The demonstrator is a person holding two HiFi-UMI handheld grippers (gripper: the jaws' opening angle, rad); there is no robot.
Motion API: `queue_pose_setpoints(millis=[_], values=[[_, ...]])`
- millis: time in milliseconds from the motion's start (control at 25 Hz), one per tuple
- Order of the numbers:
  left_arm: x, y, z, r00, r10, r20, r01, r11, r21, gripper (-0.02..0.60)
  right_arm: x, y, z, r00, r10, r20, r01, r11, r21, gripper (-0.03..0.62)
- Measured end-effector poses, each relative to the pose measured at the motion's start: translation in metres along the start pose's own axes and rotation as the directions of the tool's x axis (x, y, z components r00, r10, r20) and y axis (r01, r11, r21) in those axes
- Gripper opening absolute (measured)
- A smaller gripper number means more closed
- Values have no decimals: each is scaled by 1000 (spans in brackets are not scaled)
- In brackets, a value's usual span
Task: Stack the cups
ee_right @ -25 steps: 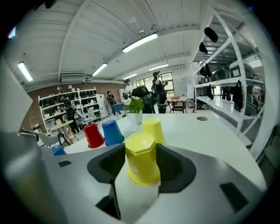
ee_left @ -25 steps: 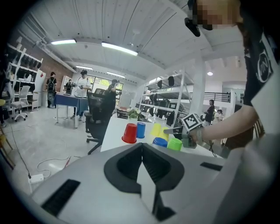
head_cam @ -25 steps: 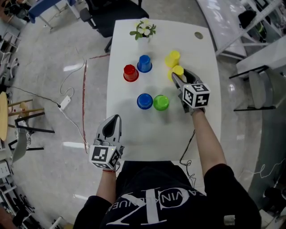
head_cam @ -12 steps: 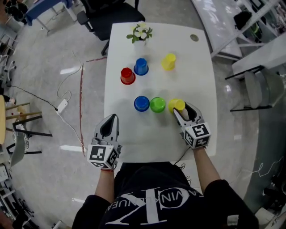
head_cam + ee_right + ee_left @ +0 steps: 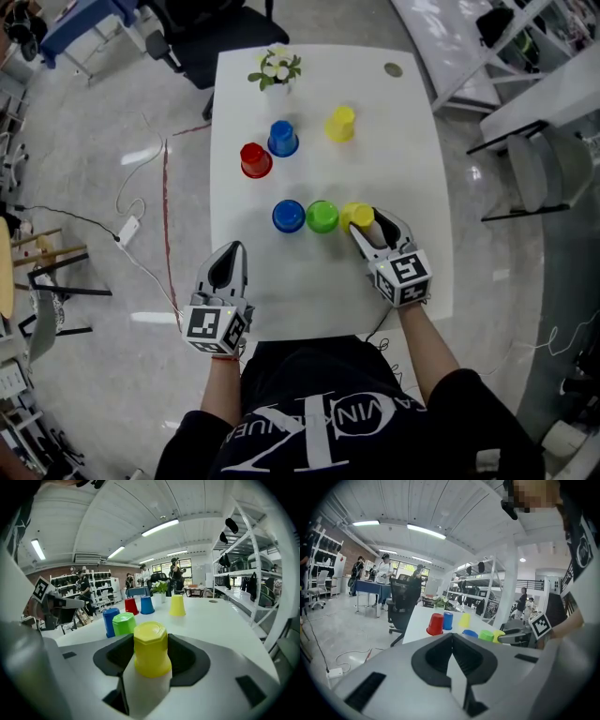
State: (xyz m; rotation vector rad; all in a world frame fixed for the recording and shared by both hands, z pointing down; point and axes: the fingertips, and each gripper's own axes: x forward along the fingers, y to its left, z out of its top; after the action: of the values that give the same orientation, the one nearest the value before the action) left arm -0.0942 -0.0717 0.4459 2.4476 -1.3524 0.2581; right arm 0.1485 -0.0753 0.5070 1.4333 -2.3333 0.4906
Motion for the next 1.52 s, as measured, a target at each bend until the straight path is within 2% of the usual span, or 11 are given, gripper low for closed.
queue_pose_setpoints(millis=[160, 320, 480, 560, 800, 1040, 1120, 1160, 1200, 1360, 1520], values=[[0, 1, -2, 1000, 2, -2, -2, 1000, -4, 5, 0, -1, 1, 1000, -4, 8, 4, 1000, 3, 244], [-1, 3, -3, 1000, 3, -1, -3, 1000, -13, 5, -12, -3, 22, 994, 43, 105, -50, 996, 69, 347], [0, 7, -3, 1000, 5, 1, -5, 1000, -23, 5, -21, -27, 65, 972, 79, 221, -98, 992, 76, 354], [1, 7, -3, 1000, 4, 3, -4, 1000, -25, 5, -13, -51, 85, 969, 79, 236, -97, 993, 63, 350], [2, 10, -6, 1000, 8, -8, -9, 1000, -29, 5, 69, -92, 121, 984, 138, 112, -131, 989, -70, 367], [-6, 21, -8, 999, 45, -18, -46, 999, -30, 5, 152, -111, 110, 989, 148, -29, -150, 987, -65, 388], [-10, 27, -9, 998, 62, -24, -62, 998, -30, 5, 164, -113, 108, 989, 143, -42, -146, 986, -85, 374], [-11, 29, -9, 997, 70, -26, -71, 997, -32, 5, 165, -112, 111, 990, 140, -33, -142, 984, -110, 333], [-12, 31, -10, 997, 79, -25, -80, 996, -36, 5, 163, -111, 116, 990, 140, -13, -141, 980, -140, 227], [-10, 35, -13, 996, 84, -15, -84, 995, -53, 5, 110, -77, 142, 975, 217, 44, -202, 953, -227, 224], [3, 29, -3, 999, 45, 15, -44, 998, -54, 5, 35, -16, 155, 949, 315, 5, -307, 928, -209, 224]])
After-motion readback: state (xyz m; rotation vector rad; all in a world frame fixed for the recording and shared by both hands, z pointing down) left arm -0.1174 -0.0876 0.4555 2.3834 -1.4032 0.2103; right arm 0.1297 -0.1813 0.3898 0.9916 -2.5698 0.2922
